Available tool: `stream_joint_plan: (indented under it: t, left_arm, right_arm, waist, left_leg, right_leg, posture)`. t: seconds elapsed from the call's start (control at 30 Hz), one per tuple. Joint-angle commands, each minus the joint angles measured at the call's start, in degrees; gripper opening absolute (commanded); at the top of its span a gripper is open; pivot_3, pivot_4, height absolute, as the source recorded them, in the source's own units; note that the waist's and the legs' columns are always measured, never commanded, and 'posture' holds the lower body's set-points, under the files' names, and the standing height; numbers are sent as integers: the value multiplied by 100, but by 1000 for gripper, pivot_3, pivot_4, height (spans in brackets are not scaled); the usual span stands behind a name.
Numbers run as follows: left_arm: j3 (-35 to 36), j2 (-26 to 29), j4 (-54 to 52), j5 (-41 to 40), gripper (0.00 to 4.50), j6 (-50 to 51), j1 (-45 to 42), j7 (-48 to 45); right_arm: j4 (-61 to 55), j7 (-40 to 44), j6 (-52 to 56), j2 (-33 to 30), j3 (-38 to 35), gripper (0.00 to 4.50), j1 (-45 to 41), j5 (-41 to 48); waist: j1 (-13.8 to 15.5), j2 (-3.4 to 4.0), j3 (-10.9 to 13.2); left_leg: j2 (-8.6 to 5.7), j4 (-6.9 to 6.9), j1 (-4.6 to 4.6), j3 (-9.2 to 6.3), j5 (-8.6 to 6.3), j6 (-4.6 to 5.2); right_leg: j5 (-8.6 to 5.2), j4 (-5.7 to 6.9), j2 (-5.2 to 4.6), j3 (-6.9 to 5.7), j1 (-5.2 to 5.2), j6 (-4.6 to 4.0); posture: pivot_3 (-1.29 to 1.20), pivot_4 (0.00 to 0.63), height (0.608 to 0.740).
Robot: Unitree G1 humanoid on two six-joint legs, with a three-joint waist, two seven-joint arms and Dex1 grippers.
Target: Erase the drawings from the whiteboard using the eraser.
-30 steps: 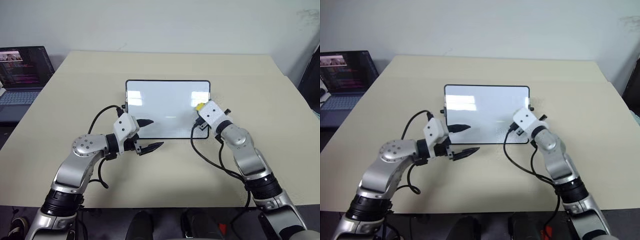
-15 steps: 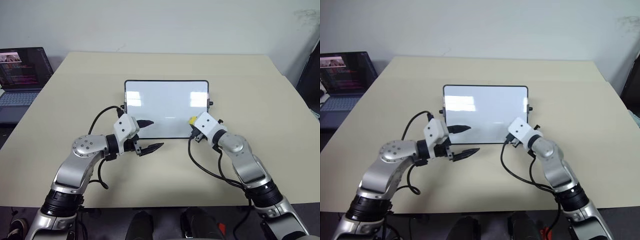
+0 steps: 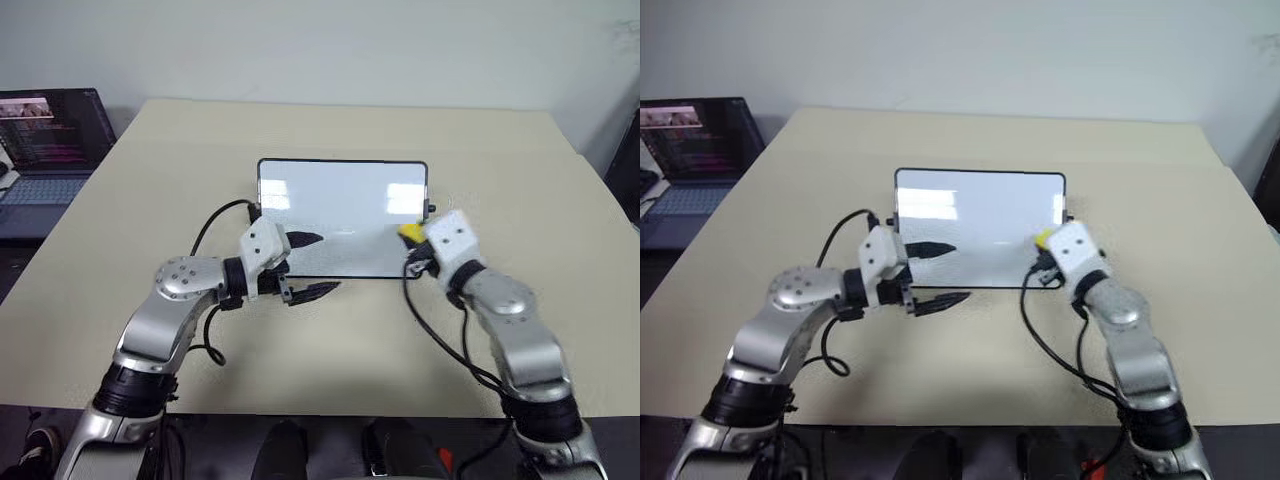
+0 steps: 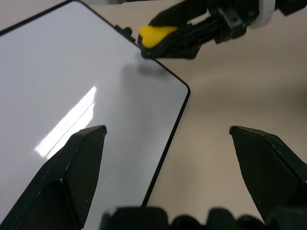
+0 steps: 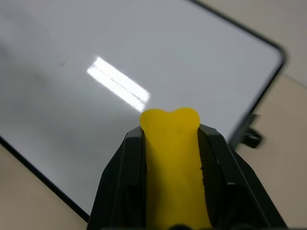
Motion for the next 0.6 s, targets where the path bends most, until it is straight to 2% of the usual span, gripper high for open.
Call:
stream_joint_plan:
  t: [0.03,0.27,0.6]
  left_arm:
    - [-243,-154,127,-84,4500,-175,-351,-334]
    - [-780,-773,701,6,4500,-436,-1093,-819]
    - [-1112,-1069,991,180,4500,-692,-1394,-1151]
  right_arm:
    - [-666,-364,455,298,-495,1102,391,172]
    - [-268,-1391,290,1243,-957,1102,750,231]
    - [827,-1788,-218,1524,-1496,1102,511,739]
  waist:
    - [-14,0,0]
    - [-57,2,0]
    - [-45,4,2]
  left_leg:
    - [1,0,0,0,0,0]
    - [-8,0,9,5,0,0]
    - [-7,-1,5,10,0,0]
  right_leg:
    - [0,0,0,3,0,0]
    - [-12,10,14,8,-2,20]
    - [-2,5,24,14,-3,0]
  posture:
    - [0,150,740]
    - [0,150,740]
    - [0,150,740]
